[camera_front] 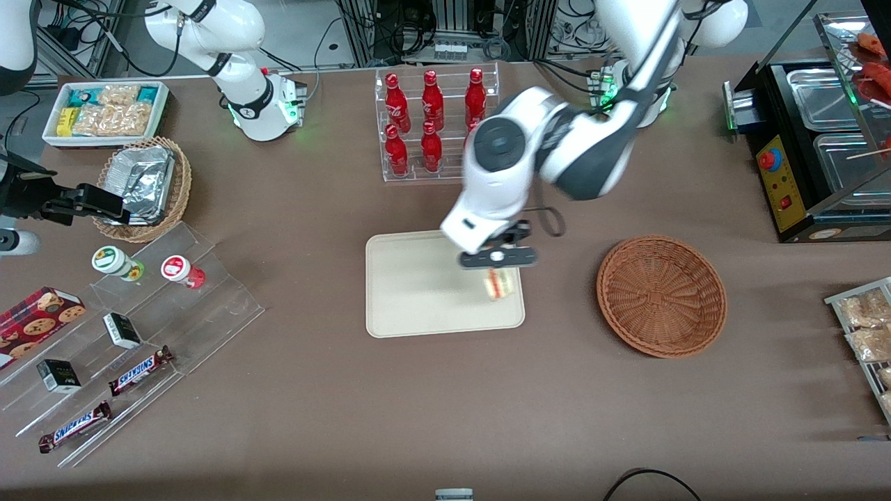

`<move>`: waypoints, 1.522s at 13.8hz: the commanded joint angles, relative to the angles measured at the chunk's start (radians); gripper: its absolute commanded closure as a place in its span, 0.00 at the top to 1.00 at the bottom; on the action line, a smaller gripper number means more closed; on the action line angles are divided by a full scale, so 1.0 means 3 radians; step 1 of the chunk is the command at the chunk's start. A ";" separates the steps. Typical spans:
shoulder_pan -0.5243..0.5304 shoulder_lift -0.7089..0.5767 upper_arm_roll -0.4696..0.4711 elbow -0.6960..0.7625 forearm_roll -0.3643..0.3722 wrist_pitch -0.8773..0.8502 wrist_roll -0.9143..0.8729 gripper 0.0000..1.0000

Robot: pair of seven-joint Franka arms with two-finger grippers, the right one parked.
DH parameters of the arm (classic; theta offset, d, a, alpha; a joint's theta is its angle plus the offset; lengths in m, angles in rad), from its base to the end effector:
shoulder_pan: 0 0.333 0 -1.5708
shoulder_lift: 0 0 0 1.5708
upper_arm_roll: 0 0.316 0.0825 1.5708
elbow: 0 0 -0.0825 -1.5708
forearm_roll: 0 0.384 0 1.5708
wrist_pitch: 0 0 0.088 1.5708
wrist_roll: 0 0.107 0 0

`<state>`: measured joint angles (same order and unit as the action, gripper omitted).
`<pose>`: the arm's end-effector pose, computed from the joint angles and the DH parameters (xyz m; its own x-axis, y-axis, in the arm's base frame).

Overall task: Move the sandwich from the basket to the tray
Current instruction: 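Carry the sandwich with the left gripper over the cream tray, then lower the sandwich onto the tray and open the left gripper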

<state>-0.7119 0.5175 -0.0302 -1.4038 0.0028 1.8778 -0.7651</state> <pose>0.5188 -0.4703 0.4018 0.9989 0.0261 -0.0397 0.0253 -0.9995 -0.0211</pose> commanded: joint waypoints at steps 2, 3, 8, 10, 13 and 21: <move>-0.0199 0.0346 0.0044 0.0246 -0.0035 0.0086 -0.0093 0.00; -0.0244 0.0407 0.0034 0.0246 -0.0040 0.0106 -0.0098 0.00; -0.0470 0.0698 0.0024 0.0231 -0.0061 0.0494 -0.0170 0.00; -0.0506 0.0821 0.0024 0.0221 -0.0050 0.0730 -0.0145 0.00; -0.0526 0.0903 0.0024 0.0164 -0.0040 0.0786 -0.0063 0.00; -0.0506 0.0908 0.0024 0.0047 -0.0055 0.0817 0.0050 0.57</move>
<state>-0.8591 0.7969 -0.0308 -1.3766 -0.0047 2.1159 -0.7581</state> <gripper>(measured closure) 0.846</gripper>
